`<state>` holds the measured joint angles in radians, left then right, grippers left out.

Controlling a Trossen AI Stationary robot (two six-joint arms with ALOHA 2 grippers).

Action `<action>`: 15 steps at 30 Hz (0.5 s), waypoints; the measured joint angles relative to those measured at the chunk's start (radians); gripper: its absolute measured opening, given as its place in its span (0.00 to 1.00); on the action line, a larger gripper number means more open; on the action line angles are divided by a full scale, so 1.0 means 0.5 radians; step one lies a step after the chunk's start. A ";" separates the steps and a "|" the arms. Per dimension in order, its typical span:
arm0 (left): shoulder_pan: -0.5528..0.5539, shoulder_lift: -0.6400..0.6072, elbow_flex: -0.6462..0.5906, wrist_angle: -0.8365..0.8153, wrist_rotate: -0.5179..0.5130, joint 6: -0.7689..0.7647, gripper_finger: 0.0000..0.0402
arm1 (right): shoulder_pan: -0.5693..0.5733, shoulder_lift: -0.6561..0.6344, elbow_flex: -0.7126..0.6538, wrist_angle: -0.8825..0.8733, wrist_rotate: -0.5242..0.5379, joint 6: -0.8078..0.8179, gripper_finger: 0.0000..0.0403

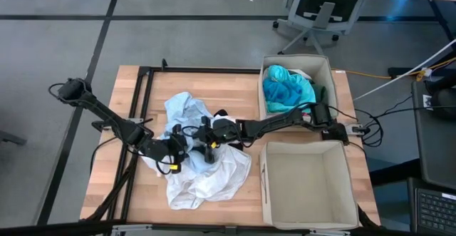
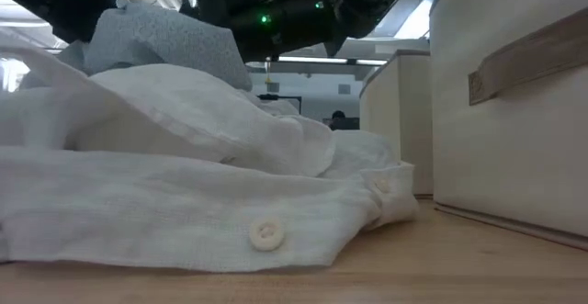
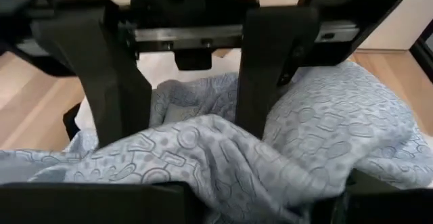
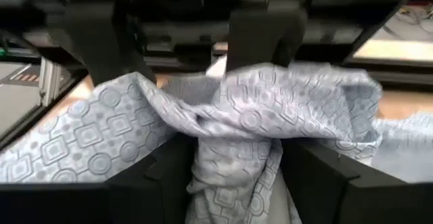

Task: Sort clothes
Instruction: Put the patterned polo into the top bin

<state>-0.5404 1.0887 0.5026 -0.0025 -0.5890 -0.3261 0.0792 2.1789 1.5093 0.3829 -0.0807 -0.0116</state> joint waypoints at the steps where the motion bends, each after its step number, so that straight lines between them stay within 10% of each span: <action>1: 0.000 0.000 0.000 0.001 0.003 0.007 0.39 | 0.000 0.004 0.000 -0.021 -0.001 0.000 0.50; 10: 0.002 0.000 -0.003 0.013 -0.025 0.026 0.39 | -0.001 0.022 0.003 -0.103 -0.001 -0.041 0.11; 15: -0.008 -0.014 0.015 -0.062 -0.020 -0.004 0.39 | 0.001 0.020 0.009 -0.157 0.089 -0.090 0.10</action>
<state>-0.5445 1.0816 0.5102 -0.0333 -0.5991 -0.3283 0.0798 2.1887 1.5140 0.3045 -0.0361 -0.0567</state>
